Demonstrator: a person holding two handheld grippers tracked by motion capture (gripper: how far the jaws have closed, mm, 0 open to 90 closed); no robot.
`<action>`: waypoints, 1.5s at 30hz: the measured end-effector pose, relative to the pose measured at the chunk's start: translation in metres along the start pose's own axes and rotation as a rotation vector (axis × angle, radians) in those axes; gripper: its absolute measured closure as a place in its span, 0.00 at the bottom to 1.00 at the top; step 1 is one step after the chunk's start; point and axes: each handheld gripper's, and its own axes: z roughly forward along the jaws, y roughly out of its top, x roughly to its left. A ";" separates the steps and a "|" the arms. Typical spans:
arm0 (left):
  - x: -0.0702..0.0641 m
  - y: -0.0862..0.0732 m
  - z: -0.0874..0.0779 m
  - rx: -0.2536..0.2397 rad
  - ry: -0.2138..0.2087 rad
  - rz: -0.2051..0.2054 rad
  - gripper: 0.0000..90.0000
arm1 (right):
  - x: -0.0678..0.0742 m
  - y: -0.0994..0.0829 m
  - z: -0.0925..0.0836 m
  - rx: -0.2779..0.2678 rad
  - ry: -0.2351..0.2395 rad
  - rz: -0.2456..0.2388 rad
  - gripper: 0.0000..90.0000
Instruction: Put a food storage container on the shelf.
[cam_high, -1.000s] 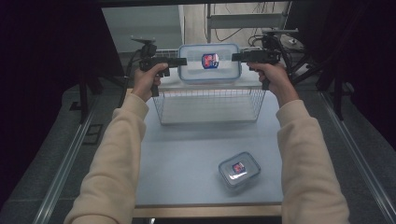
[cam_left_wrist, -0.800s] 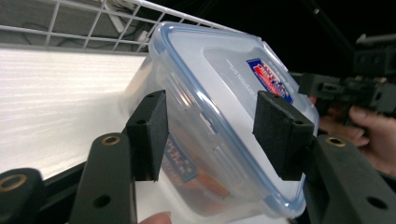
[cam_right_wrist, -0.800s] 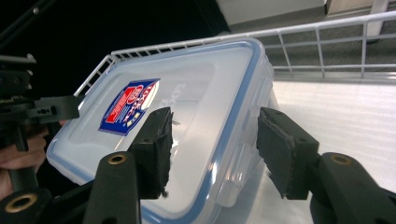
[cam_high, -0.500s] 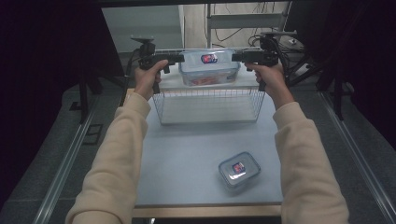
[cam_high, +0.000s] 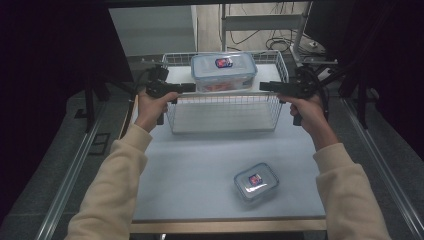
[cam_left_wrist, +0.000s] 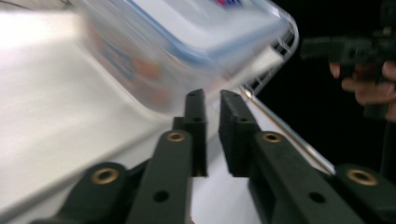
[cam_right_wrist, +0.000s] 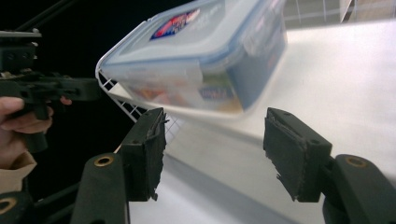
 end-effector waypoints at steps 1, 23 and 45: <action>-0.002 -0.002 0.005 0.016 0.003 0.012 0.95 | -0.001 -0.004 -0.002 -0.001 0.004 0.005 0.43; 0.006 0.002 0.034 0.013 0.019 -0.028 0.99 | -0.023 -0.043 -0.007 0.034 0.044 0.035 0.42; -0.015 -0.084 -0.001 0.019 -0.069 -0.037 0.97 | -0.019 -0.098 -0.030 0.078 0.066 0.020 0.41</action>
